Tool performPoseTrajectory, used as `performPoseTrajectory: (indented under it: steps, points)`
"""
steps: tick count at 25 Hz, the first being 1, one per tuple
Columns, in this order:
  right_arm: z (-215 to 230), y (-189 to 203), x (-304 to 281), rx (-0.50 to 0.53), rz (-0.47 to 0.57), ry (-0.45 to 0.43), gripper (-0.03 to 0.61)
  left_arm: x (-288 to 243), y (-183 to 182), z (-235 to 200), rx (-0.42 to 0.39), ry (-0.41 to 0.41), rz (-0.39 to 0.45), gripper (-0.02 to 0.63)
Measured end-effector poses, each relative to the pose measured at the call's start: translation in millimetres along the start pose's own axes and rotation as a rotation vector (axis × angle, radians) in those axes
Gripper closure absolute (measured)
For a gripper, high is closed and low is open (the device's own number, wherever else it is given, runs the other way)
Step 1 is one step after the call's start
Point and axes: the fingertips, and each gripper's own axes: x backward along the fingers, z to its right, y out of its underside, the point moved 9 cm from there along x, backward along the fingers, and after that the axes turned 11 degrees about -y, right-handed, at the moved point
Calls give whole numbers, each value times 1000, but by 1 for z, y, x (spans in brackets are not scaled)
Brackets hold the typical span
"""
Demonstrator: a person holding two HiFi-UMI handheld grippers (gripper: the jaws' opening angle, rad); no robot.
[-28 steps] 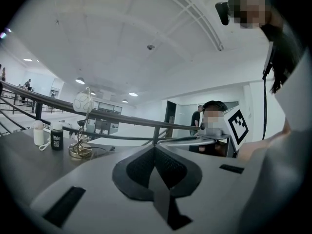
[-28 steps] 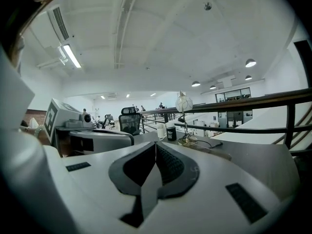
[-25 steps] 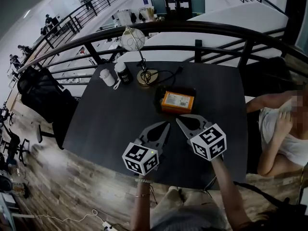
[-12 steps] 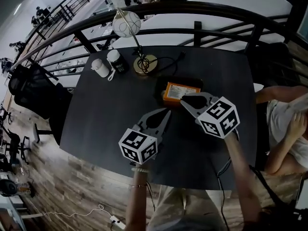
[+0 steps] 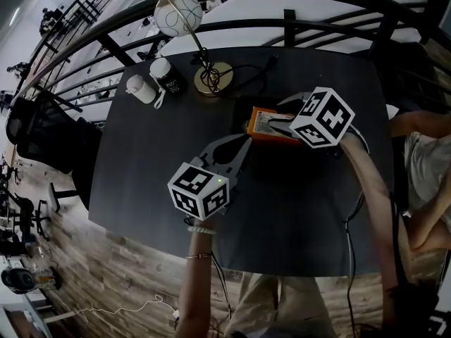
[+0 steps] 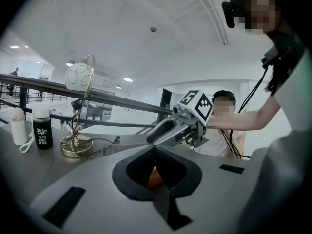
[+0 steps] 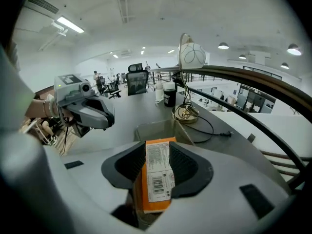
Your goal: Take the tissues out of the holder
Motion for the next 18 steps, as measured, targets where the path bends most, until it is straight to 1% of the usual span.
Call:
performPoseTrajectory:
  steps: [5, 12, 15, 18]
  points:
    - [23, 1, -20, -3, -151, -44, 442, -18, -4, -17, -16, 55, -47, 606]
    - [46, 4, -38, -17, -255, -64, 442, -30, -5, -32, 11, 93, -62, 606]
    - [51, 5, -43, -14, -302, -55, 443, -30, -6, -32, 17, 95, -62, 606]
    - [54, 5, -53, -33, -369, -73, 443, -30, -9, -33, 18, 89, -54, 606]
